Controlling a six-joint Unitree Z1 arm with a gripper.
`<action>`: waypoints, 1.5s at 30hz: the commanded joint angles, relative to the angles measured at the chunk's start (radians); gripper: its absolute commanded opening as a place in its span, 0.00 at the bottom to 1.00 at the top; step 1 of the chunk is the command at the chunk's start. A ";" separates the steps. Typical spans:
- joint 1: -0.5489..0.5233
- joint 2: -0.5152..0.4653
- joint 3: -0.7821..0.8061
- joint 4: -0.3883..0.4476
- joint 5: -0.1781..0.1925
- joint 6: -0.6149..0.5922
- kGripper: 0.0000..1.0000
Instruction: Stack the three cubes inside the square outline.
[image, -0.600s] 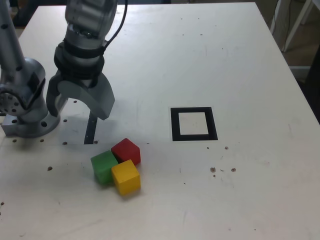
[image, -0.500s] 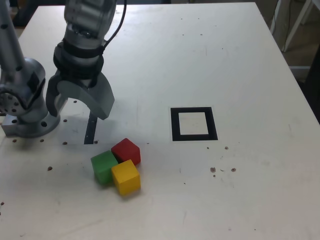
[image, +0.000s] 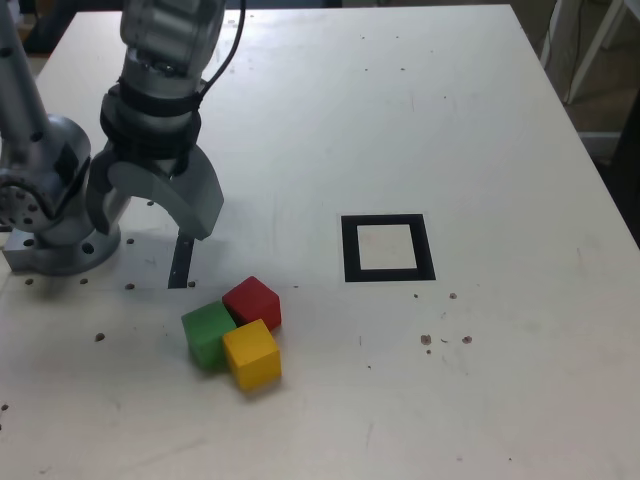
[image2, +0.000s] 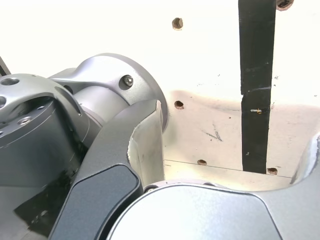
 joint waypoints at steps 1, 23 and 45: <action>-0.006 -0.010 -0.002 -0.006 0.001 0.003 0.99; -0.407 0.027 -0.321 0.199 0.060 -0.082 0.93; -0.525 0.209 -0.434 0.073 0.131 -0.031 0.93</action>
